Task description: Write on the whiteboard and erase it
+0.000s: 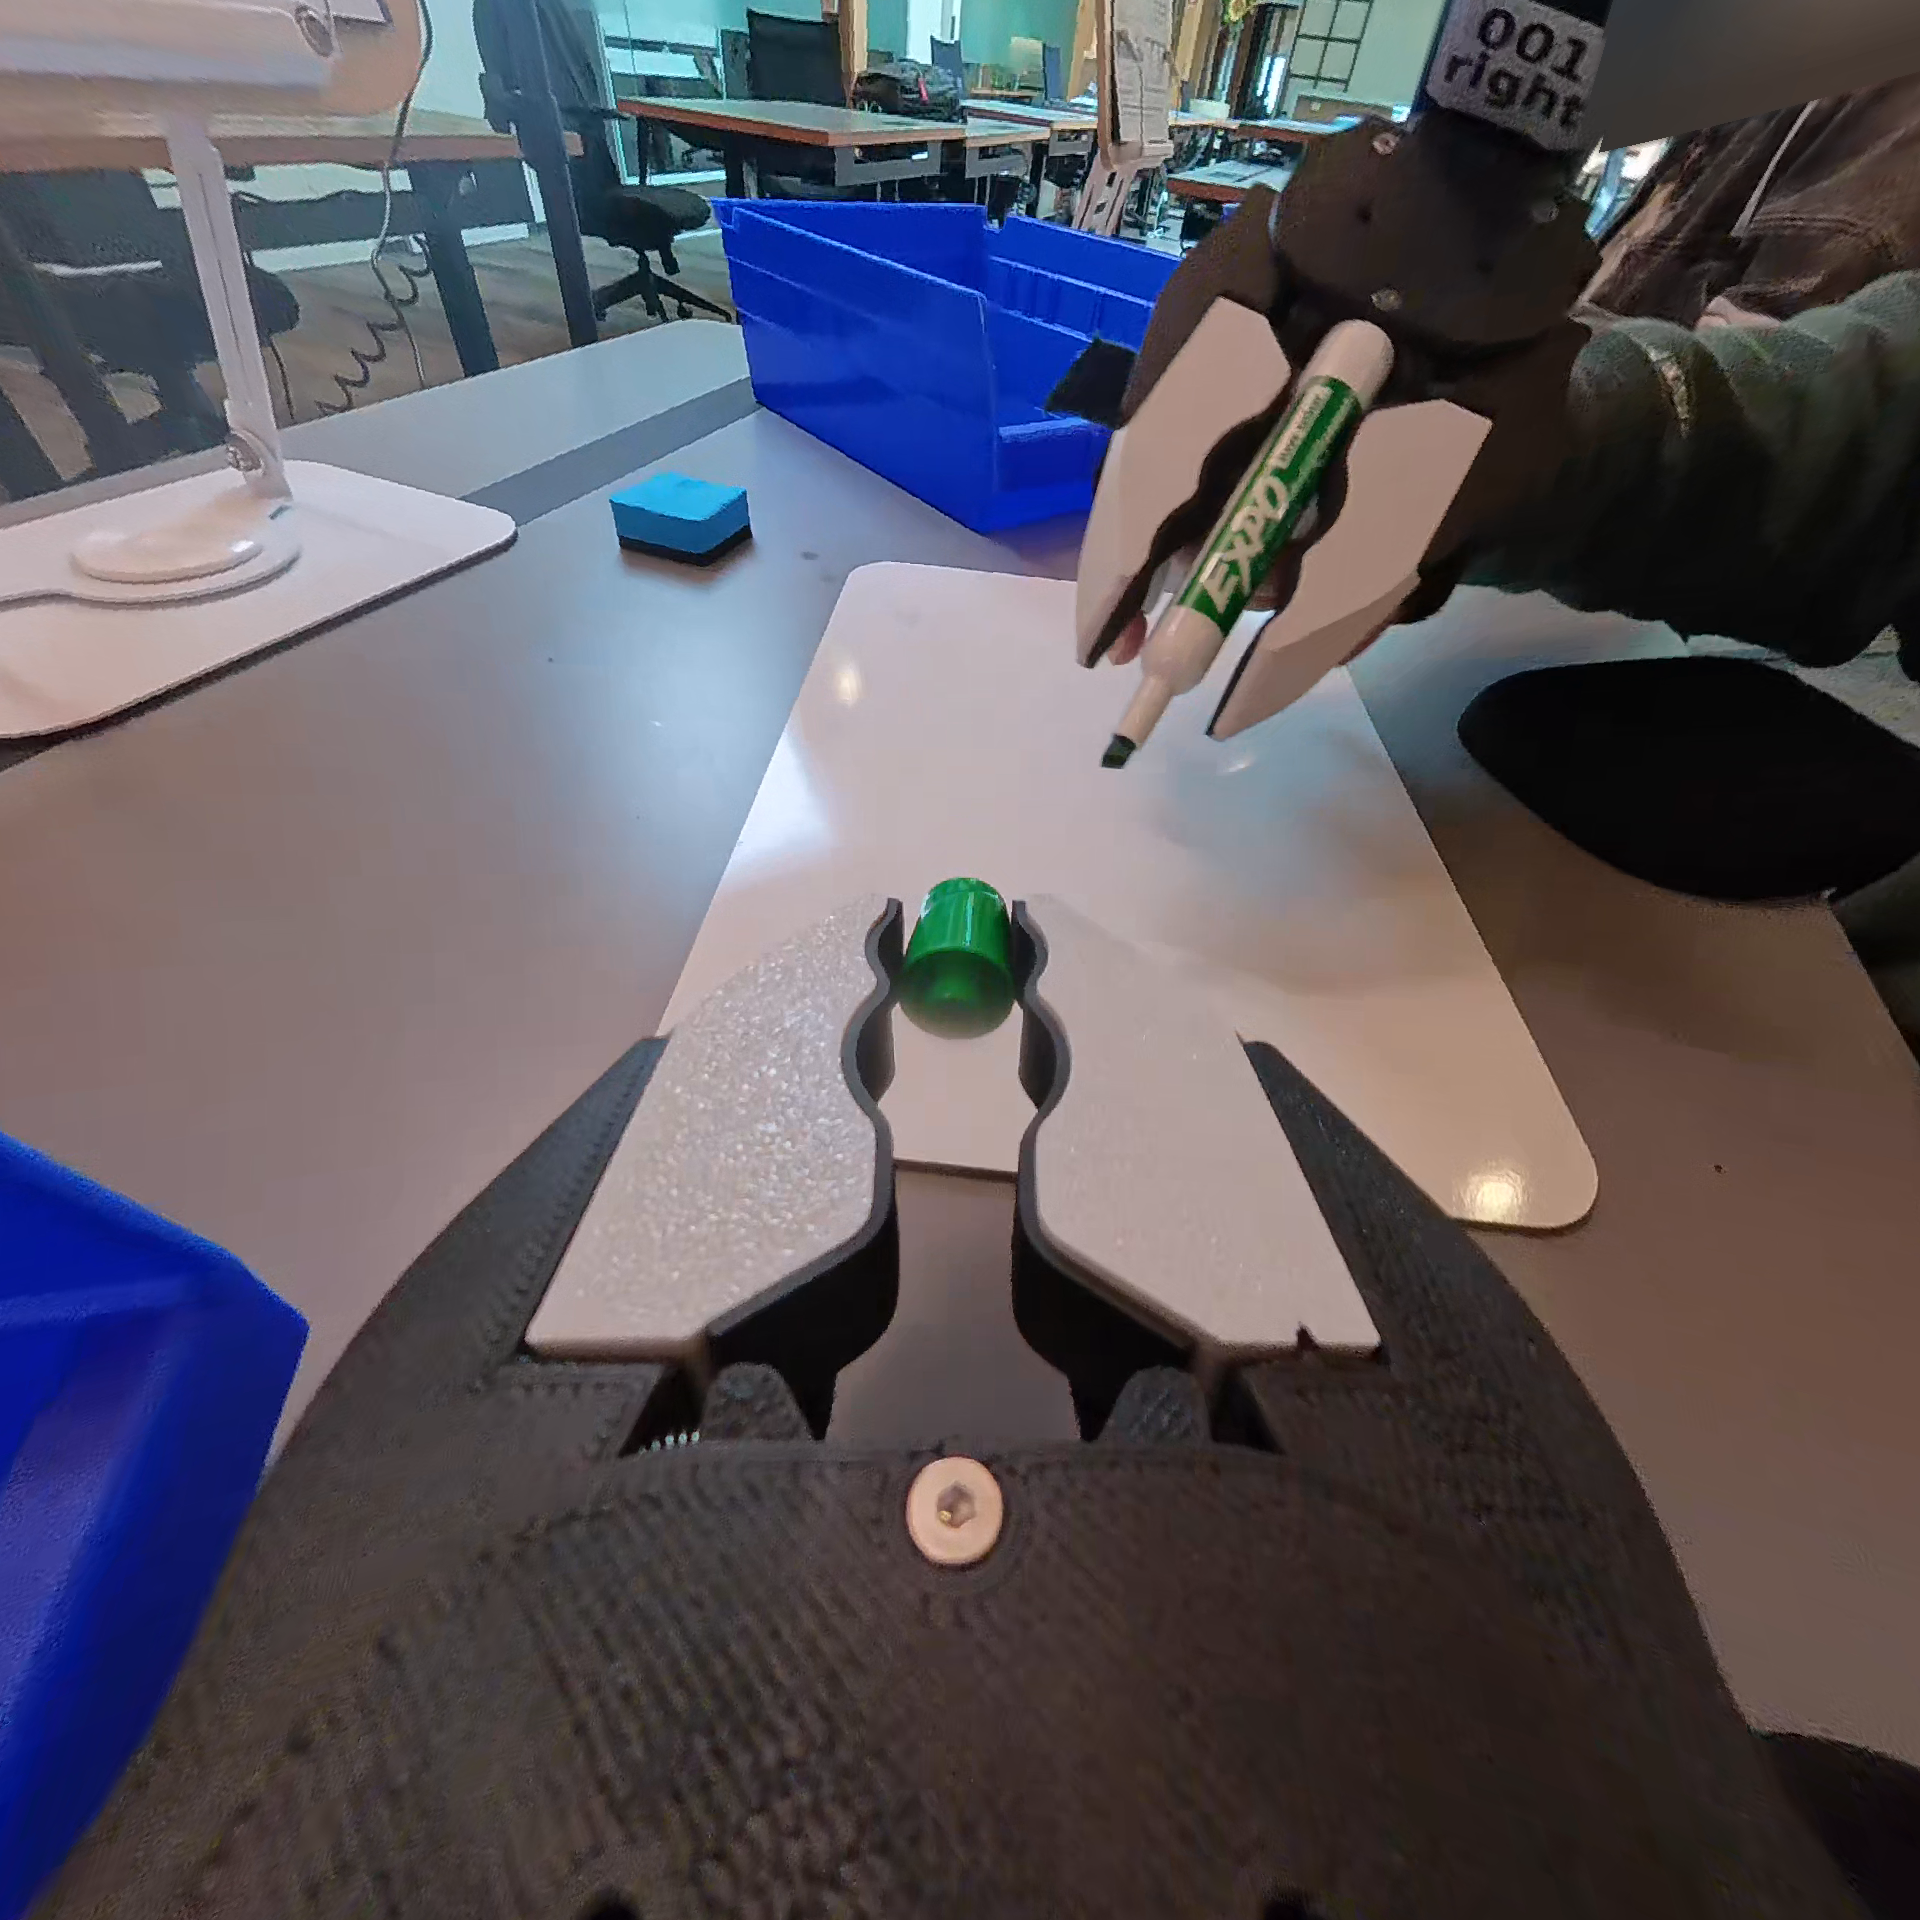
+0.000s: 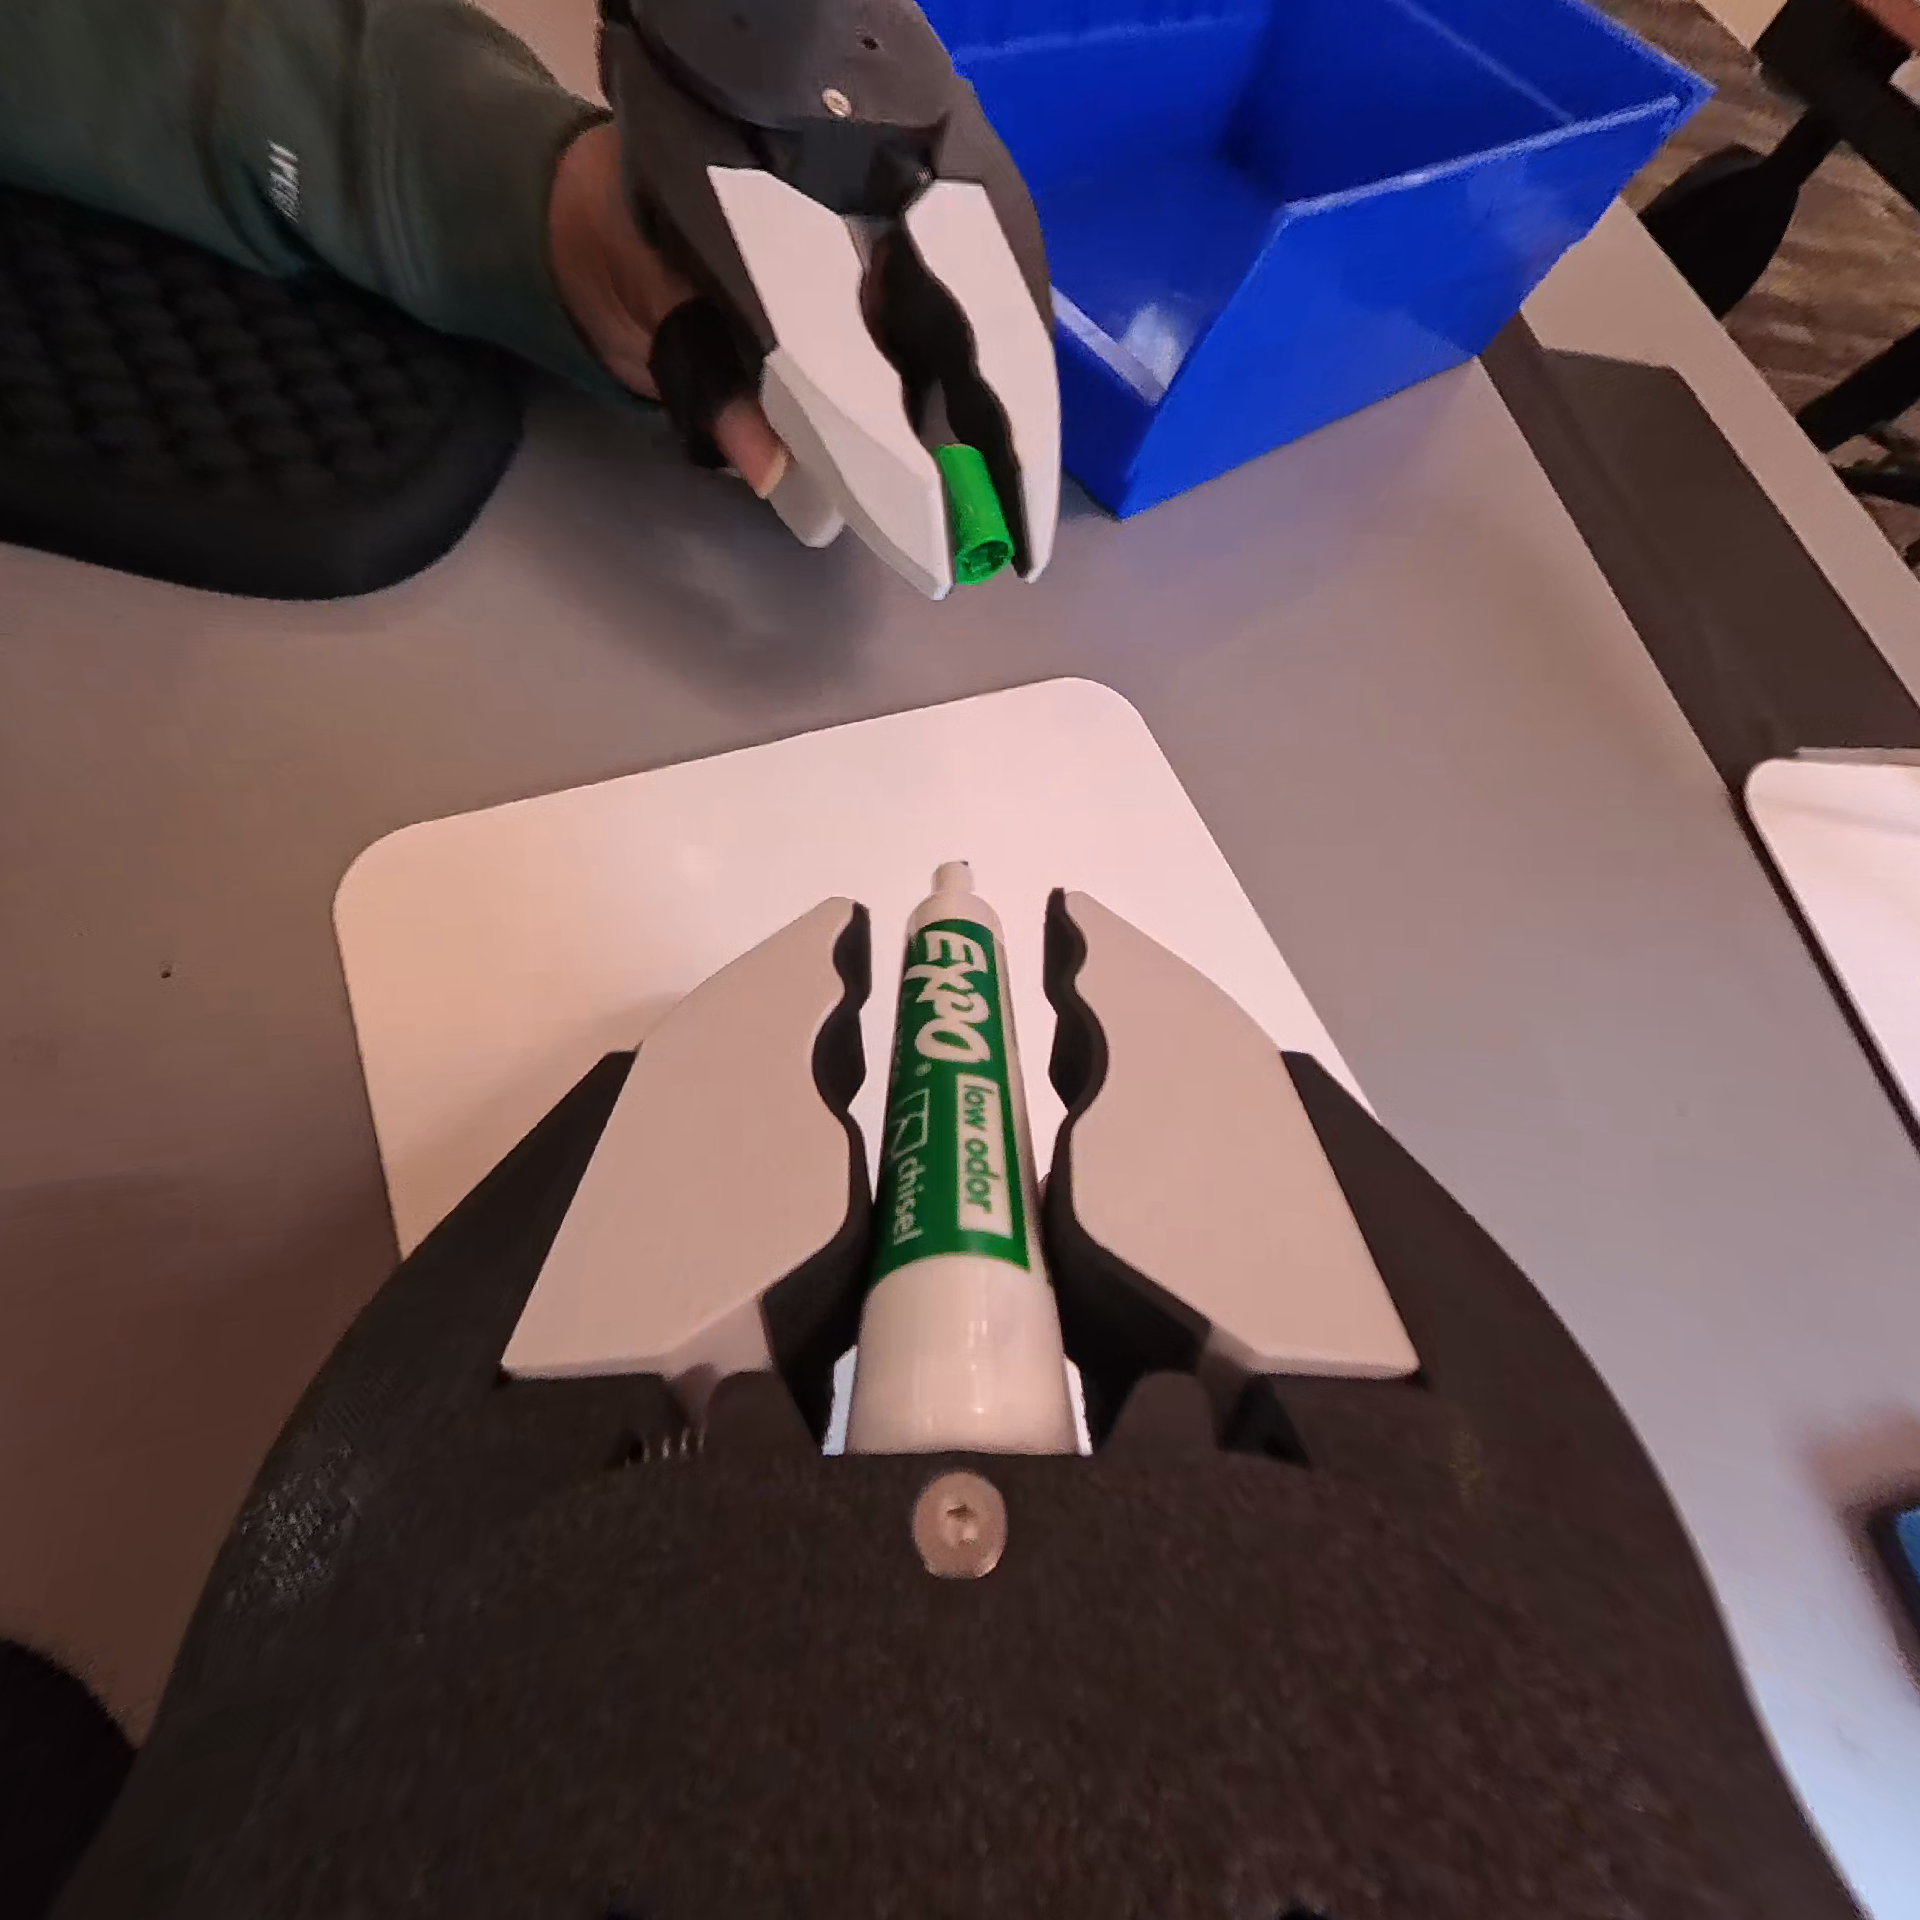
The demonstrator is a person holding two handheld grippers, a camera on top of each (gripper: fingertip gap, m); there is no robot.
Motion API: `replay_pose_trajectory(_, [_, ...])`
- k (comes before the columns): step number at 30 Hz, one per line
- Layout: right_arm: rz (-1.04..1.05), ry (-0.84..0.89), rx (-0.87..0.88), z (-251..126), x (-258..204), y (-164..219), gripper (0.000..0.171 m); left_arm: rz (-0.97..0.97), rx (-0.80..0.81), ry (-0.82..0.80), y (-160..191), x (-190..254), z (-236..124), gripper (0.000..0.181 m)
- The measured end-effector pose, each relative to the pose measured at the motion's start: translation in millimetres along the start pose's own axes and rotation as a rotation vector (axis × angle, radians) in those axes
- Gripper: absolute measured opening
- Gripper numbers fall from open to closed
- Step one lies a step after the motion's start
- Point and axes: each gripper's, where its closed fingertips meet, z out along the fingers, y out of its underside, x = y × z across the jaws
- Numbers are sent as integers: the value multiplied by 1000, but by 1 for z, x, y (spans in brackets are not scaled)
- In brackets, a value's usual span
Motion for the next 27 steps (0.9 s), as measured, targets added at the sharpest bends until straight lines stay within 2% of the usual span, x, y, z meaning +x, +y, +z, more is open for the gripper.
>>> replay_pose_trajectory(11, [7, 5, -178, 21, 4, 9, 33, -37, 78, 45, -8, 13, -18, 19])
replay_pose_trajectory(27, [13, -44, -227, 44, 19, 6, 34, -72, 86, 30, -5, 8, -16, 20])
